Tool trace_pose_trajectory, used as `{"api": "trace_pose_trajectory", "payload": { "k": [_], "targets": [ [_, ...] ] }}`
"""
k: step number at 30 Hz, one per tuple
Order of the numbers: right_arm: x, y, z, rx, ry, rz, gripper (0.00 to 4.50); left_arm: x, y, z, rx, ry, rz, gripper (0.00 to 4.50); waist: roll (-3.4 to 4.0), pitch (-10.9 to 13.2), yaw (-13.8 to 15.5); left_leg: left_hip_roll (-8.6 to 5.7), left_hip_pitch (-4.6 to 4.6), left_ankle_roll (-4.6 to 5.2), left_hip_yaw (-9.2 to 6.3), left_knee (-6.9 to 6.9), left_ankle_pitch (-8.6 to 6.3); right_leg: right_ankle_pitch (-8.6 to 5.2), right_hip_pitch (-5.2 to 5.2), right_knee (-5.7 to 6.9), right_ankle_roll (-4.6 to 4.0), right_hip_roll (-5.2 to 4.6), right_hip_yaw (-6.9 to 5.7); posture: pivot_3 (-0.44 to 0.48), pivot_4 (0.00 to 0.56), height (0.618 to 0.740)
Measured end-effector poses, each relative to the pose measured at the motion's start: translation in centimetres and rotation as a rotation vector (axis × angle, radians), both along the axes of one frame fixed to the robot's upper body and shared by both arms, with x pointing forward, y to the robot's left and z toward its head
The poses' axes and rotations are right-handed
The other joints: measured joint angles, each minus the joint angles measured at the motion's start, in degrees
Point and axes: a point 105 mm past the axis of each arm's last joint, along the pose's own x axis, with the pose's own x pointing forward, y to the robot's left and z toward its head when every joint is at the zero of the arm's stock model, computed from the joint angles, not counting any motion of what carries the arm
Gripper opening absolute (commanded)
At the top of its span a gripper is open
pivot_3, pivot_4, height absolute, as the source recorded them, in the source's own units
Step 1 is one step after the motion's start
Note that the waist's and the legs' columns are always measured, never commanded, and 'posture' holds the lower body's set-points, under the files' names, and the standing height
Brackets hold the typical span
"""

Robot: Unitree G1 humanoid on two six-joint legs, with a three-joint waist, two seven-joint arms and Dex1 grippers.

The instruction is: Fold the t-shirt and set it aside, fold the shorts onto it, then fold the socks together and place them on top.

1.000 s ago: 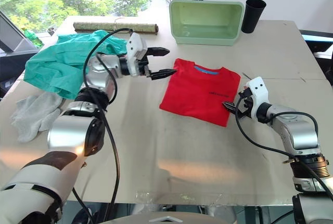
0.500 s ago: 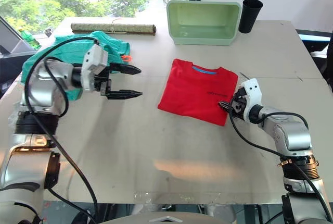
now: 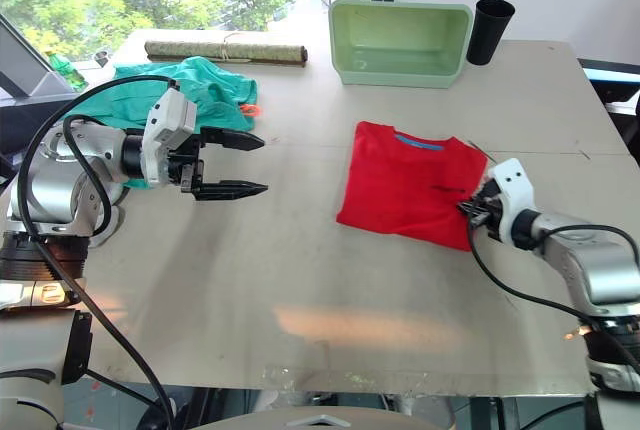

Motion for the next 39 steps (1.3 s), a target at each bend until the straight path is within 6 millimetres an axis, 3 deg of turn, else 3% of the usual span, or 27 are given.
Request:
{"api": "trace_pose_trajectory", "payload": {
  "k": [6,13,20,21,22,24,25,26,27,31,34,39],
  "targets": [
    [-1.9,-5.3,0.0,-0.251,0.02,-0.021,0.02,-2.9,-2.8,1.6,-0.06,0.036,-0.148,4.5,0.0,0.0,0.26,-0.02,0.03,0.0,-0.01,0.0,0.0,-0.01,0.02,0.0,0.01,0.02,0.03,0.0,0.15,0.735],
    [-2.2,-13.6,0.6,-0.57,0.015,-0.11,0.02,-4.6,-4.6,1.7,-0.08,0.051,-0.221,4.5,0.0,0.0,0.13,-0.02,0.07,-0.01,-0.01,0.0,0.0,-0.01,0.02,0.01,0.02,0.08,0.09,0.0,0.15,0.735],
    [-1.6,-15.1,0.3,-0.632,-0.011,-0.105,0.02,-4.3,-4.7,1.5,-0.077,0.044,-0.198,4.5,0.02,0.0,0.24,-0.03,0.08,-0.01,0.02,0.01,0.01,-0.01,0.02,0.02,0.02,0.07,0.14,0.0,0.15,0.735],
    [-1.6,-15.2,0.3,-0.631,-0.01,-0.107,0.02,-4.3,-4.7,1.5,-0.077,0.042,-0.194,4.5,0.02,0.0,0.26,-0.03,0.09,-0.01,0.02,0.01,0.01,-0.01,0.02,0.02,0.02,0.07,0.14,0.0,0.15,0.735],
    [-1.5,-15.2,0.3,-0.625,-0.009,-0.108,0.78,-4.3,-4.7,1.5,-0.077,0.041,-0.188,4.5,0.02,0.0,0.25,-0.02,0.09,-0.01,0.02,0.0,0.01,-0.01,0.02,0.02,0.02,0.07,0.14,0.0,0.15,0.735],
    [-1.6,-15.0,0.4,-0.602,-0.005,-0.106,1.6,-4.2,-4.5,1.3,-0.076,0.042,-0.177,4.5,0.03,0.0,0.24,-0.02,0.1,-0.01,0.02,0.0,0.01,-0.01,0.03,0.02,0.02,0.08,0.14,0.0,0.15,0.735],
    [-1.6,-15.1,0.5,-0.596,-0.005,-0.108,1.6,-4.2,-4.5,1.2,-0.075,0.044,-0.173,4.5,0.03,0.0,0.23,-0.02,0.1,-0.01,0.02,0.0,0.01,-0.01,0.03,0.02,0.02,0.08,0.14,0.0,0.15,0.735],
    [-1.6,-15.1,0.5,-0.595,-0.005,-0.109,2.22,-4.2,-4.5,1.2,-0.074,0.044,-0.172,4.5,0.03,-0.01,0.23,-0.02,0.1,-0.01,0.02,0.0,0.01,-0.01,0.03,0.02,0.02,0.08,0.14,0.0,0.15,0.735],
    [-1.6,-15.1,0.5,-0.59,-0.003,-0.111,2.19,-4.1,-4.4,1.1,-0.074,0.045,-0.168,4.5,0.02,0.0,0.23,-0.01,0.1,-0.01,0.01,0.0,0.01,-0.01,0.03,0.02,0.02,0.08,0.14,0.0,0.15,0.735],
    [-2.1,-13.8,2.1,-0.496,-0.088,-0.087,3.89,-2.9,-3.2,0.6,-0.034,-0.011,-0.048,4.5,0.05,0.0,0.15,0.0,0.12,-0.01,0.03,-0.02,0.01,-0.01,0.03,0.02,0.02,0.08,0.16,0.0,0.15,0.735],
    [-1.9,-10.8,4.0,-0.326,-0.254,-0.051,3.89,-1.9,-1.7,-0.2,-0.01,-0.031,0.042,4.5,0.06,-0.01,0.1,0.0,0.16,-0.02,0.02,-0.08,0.01,-0.01,0.04,0.04,0.02,0.11,0.17,0.0,0.15,0.735],
    [-2.8,-3.3,6.0,-0.015,-0.424,0.111,3.89,1.3,2.0,-0.9,-0.01,-0.108,0.29,4.5,0.07,-0.01,0.31,0.01,0.14,-0.01,0.0,-0.08,0.0,-0.01,0.04,0.03,0.02,0.09,0.16,0.0,0.15,0.735]
  ]
}}
